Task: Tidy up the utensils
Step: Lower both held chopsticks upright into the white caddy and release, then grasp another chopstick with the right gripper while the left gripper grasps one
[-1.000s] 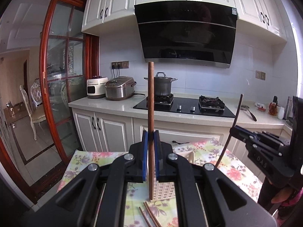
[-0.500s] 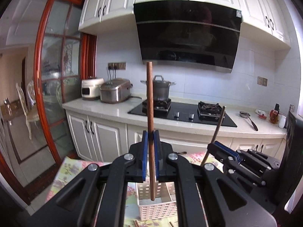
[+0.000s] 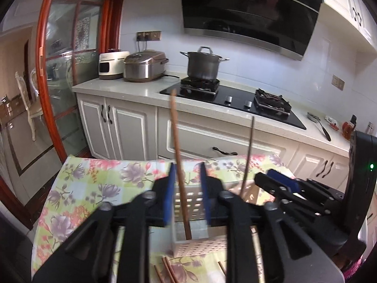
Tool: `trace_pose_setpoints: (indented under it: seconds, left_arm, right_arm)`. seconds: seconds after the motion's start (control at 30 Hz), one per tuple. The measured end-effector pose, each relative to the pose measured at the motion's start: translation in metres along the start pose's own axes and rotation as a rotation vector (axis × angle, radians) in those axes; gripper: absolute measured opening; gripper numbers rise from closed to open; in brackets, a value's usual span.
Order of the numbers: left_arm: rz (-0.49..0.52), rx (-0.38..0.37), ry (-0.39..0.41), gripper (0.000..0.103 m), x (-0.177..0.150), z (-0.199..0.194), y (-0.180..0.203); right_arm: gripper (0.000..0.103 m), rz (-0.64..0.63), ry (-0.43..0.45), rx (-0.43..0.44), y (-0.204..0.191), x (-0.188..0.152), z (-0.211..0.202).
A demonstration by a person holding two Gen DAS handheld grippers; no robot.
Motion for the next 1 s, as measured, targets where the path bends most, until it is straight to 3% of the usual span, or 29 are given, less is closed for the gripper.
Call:
trace_pose_setpoints:
  seconds: [0.03, 0.13, 0.17, 0.23, 0.33, 0.77, 1.0]
  left_arm:
    - [-0.004, 0.01, 0.013, 0.038, -0.002, -0.003, -0.004]
    - [-0.014, 0.042, 0.055, 0.049, -0.01, -0.018, -0.014]
    - [-0.023, 0.052, 0.069, 0.059, -0.015, -0.024, -0.018]
    - [-0.046, 0.075, 0.099, 0.071, -0.023, -0.036, -0.023]
    - [-0.052, 0.113, 0.115, 0.08, -0.043, -0.051, -0.03]
    - [-0.07, 0.188, 0.069, 0.086, -0.127, -0.084, -0.046]
    - [-0.112, 0.211, -0.024, 0.087, -0.178, -0.08, -0.053]
  right_arm:
    - [0.036, 0.004, 0.005, -0.003, 0.003, -0.002, -0.001]
    - [0.036, 0.002, 0.012, -0.008, 0.007, -0.01, -0.011]
    - [0.036, -0.003, 0.015, -0.012, 0.007, -0.014, -0.015]
    - [0.036, -0.014, 0.02, -0.014, 0.009, -0.022, -0.022]
    - [0.036, -0.033, 0.012, -0.01, 0.007, -0.038, -0.033]
    - [0.036, -0.099, -0.031, -0.015, -0.018, -0.123, -0.065]
    - [0.036, -0.102, -0.096, -0.018, -0.034, -0.163, -0.061]
Point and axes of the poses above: each gripper's, at about its wrist camera, not at the fingertips, and z roughly the way its jaws point, y to its right, x to its top, the point moved 3 cm from there along z, roughly the way its jaws point, and after that the axes turned 2 degrees about -z, right-handed, at the moved point
